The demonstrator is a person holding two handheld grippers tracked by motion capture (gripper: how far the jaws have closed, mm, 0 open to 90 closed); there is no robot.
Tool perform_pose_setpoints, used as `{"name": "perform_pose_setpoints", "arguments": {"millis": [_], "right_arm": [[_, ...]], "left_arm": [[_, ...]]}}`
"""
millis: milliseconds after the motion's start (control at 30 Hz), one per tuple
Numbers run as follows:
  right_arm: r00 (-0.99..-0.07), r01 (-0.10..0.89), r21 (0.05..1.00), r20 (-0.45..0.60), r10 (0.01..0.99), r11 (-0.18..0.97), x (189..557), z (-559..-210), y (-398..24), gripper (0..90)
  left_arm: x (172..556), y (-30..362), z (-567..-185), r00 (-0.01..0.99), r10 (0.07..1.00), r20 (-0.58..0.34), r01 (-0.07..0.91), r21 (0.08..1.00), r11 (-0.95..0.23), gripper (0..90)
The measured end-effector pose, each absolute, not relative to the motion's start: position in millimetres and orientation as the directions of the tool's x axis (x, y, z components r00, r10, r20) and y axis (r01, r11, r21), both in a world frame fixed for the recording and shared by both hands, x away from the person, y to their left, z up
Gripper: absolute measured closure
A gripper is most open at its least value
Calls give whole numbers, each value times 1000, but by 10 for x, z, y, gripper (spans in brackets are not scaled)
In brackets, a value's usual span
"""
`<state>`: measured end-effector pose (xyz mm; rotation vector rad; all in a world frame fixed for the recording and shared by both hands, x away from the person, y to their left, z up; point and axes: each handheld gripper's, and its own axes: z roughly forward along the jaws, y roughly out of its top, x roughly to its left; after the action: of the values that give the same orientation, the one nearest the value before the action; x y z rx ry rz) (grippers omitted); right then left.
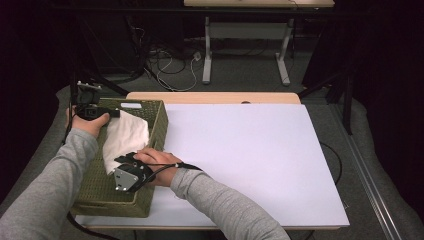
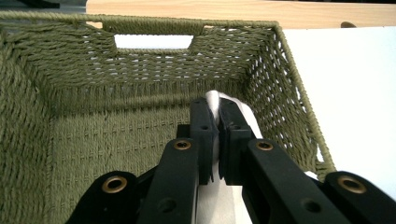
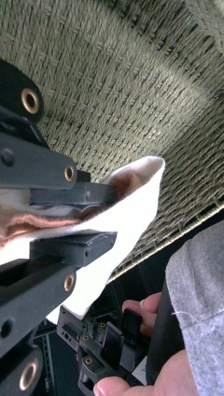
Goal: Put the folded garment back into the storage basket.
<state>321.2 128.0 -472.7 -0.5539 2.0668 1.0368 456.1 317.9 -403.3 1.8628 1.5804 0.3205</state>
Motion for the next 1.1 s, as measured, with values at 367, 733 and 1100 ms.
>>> {"name": "perform_pose_setpoints", "arguments": {"millis": [367, 733, 1100], "right_arm": [[-648, -632, 495, -760, -56, 596, 3255, -4757, 1313, 771], [-657, -629, 497, -751, -67, 598, 3264, -4763, 1360, 771], [-662, -630, 496, -745, -79, 598, 3252, -4757, 1432, 771]], "left_arm": [[4651, 3268, -4129, 197, 955, -223, 794, 608, -22, 862], [4685, 3306, -4202, 177, 960, -216, 802, 597, -13, 862], [4674, 3390, -4252, 145, 965, -220, 809, 588, 13, 862]]}}
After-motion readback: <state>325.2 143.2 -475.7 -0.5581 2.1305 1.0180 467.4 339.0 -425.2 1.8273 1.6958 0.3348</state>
